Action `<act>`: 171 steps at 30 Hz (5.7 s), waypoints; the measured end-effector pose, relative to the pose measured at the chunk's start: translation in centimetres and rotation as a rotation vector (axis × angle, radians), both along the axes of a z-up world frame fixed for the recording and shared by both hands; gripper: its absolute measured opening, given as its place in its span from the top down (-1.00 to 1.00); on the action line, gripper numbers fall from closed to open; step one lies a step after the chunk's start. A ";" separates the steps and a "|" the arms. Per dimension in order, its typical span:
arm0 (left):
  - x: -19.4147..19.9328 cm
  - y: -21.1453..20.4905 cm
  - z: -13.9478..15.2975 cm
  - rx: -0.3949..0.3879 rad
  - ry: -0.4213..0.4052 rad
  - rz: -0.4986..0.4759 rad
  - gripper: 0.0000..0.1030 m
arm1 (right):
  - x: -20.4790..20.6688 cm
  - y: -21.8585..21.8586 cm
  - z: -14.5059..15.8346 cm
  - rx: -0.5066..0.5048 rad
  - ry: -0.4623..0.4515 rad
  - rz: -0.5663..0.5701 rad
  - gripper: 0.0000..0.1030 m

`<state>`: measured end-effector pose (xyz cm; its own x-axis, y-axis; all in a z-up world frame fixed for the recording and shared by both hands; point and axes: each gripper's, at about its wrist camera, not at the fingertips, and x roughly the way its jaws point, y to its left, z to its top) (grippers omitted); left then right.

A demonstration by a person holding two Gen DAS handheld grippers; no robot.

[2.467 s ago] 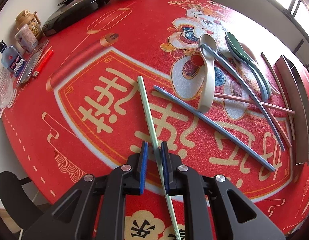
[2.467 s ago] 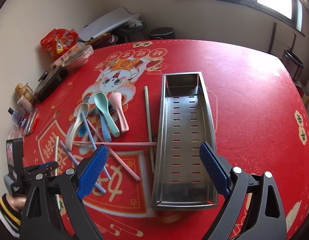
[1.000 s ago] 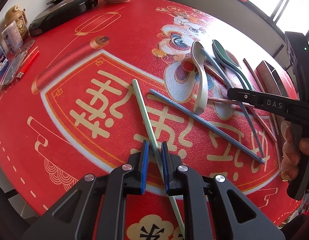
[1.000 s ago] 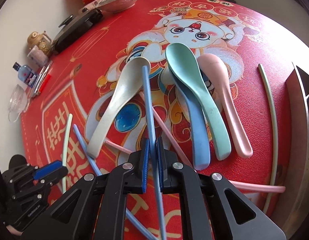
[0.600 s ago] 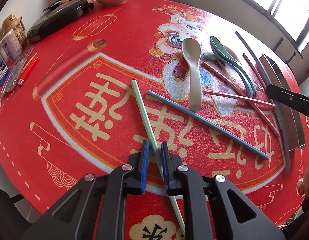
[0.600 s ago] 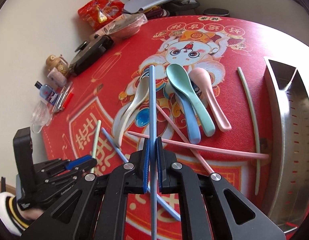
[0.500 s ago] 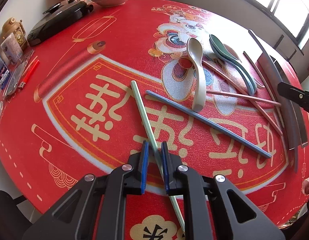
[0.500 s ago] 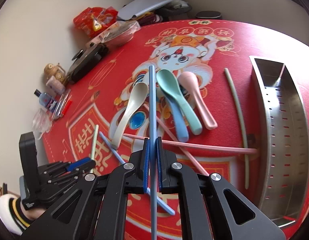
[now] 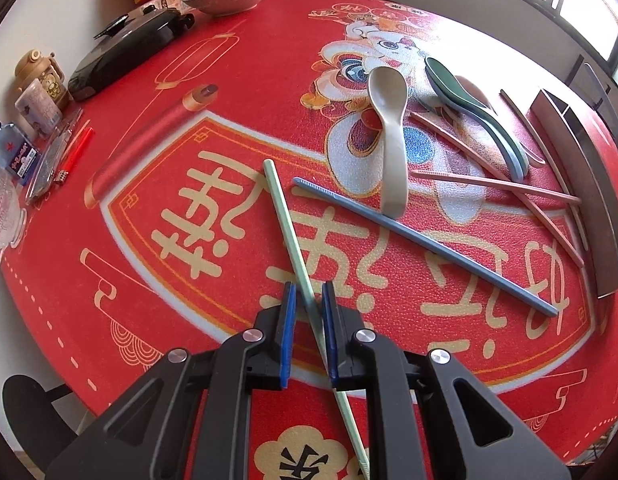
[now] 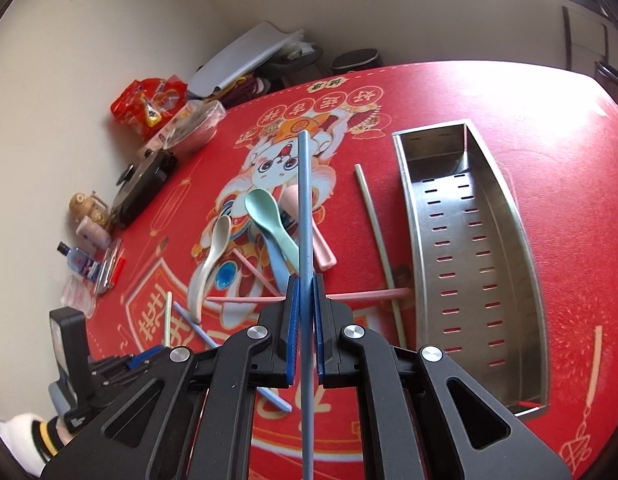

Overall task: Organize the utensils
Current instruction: 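Lower both held chopsticks upright into the steel caddy and open both grippers, then withdraw both grippers from the caddy back over the utensils, then grasp the blue chopstick with the left gripper while the right gripper grasps a pink chopstick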

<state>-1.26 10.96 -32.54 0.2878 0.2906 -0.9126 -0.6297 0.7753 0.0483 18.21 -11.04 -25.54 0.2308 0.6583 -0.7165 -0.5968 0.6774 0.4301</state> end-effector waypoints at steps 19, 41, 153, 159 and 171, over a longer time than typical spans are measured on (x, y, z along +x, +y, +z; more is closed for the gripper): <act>-1.9 0.4 5.0 -0.071 -0.162 0.116 0.89 | 2.2 -4.1 0.0 0.041 0.030 -0.043 0.88; 22.2 -14.0 7.9 -0.287 -0.286 -0.168 0.89 | 9.5 -12.7 -1.1 0.085 0.044 -0.169 0.88; 5.5 -2.0 2.1 -0.225 -0.086 0.029 -0.01 | 0.6 0.7 0.3 -0.073 -0.085 0.058 -0.72; 6.5 -2.8 0.4 -0.266 -0.035 0.014 0.01 | 0.8 -0.1 -0.1 -0.069 -0.069 0.055 -0.72; 8.4 -3.8 0.2 -0.136 0.049 -0.002 0.77 | 1.6 -0.9 -0.7 -0.078 -0.054 0.032 -0.72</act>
